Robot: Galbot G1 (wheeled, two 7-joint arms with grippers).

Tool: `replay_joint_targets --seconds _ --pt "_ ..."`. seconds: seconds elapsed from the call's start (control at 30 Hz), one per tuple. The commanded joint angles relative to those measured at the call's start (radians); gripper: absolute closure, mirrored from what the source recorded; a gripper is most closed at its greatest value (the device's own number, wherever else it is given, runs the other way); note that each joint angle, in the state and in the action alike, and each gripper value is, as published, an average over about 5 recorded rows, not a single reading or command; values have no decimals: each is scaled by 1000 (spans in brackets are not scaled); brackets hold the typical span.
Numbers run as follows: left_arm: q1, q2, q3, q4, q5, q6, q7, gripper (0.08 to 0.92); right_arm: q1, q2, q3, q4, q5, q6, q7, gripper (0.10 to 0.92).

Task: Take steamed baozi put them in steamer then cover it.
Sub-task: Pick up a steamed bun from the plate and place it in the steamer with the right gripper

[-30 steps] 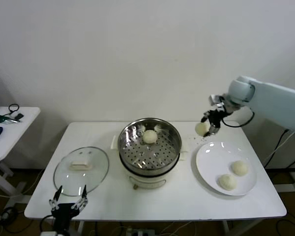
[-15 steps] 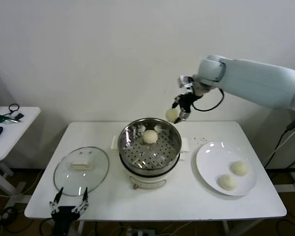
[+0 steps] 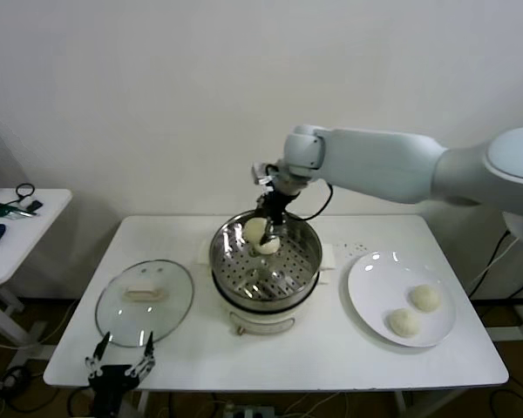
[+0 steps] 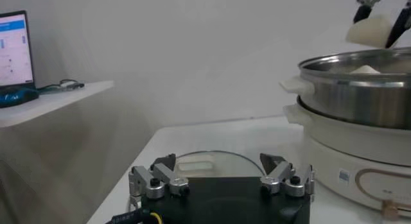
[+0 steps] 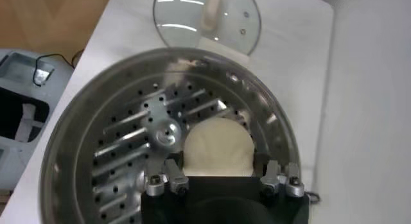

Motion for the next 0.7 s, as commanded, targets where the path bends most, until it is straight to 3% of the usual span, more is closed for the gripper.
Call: replay_joint_targets --seconds 0.03,0.5,0.7 --pt "-4 0 -4 3 6 4 1 177 -71 75 -7 -7 14 -9 19 338" --pt "-30 0 -13 29 -3 6 -4 177 -131 67 2 -30 -35 -5 27 334" --pt "-45 -3 -15 40 0 8 -7 177 -124 62 5 -22 -77 -6 12 244"
